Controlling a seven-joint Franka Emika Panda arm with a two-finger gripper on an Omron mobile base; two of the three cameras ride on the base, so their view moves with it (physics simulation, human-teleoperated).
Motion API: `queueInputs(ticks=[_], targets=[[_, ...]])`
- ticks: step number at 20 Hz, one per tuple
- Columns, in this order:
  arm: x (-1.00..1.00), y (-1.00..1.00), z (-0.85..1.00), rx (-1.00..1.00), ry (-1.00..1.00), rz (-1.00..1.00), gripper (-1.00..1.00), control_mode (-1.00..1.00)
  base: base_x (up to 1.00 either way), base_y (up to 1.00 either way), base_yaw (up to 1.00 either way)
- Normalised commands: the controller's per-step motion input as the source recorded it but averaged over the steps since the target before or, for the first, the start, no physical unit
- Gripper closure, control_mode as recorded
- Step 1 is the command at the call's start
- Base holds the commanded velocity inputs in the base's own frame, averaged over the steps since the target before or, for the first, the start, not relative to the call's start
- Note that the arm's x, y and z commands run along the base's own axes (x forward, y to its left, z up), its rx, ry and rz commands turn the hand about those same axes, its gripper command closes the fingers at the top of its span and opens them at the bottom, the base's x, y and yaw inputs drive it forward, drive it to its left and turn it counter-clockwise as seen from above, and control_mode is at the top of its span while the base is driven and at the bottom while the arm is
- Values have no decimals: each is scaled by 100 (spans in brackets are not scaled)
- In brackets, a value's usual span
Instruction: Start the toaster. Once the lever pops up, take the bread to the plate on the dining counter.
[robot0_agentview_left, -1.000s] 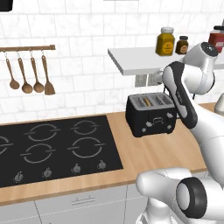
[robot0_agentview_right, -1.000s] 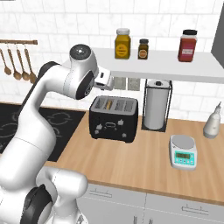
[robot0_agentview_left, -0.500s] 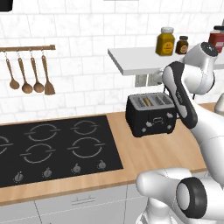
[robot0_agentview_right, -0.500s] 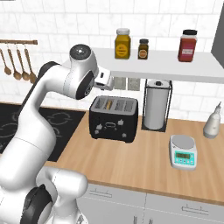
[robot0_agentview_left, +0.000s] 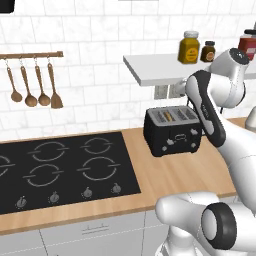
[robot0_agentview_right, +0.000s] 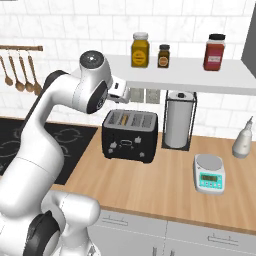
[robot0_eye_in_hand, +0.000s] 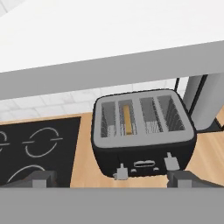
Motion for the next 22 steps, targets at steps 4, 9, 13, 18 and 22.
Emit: queueInputs(ticks=[4,9,13,18,22], targets=[[0,0,0,0,0,0,-100,-100,0,0,0],[0,0,0,0,0,0,-100,-100,0,0,0],[0,0,0,0,0,0,-100,-100,0,0,0],[0,0,0,0,0,0,-100,-100,0,0,0],[0,0,0,0,0,0,-100,-100,0,0,0]])
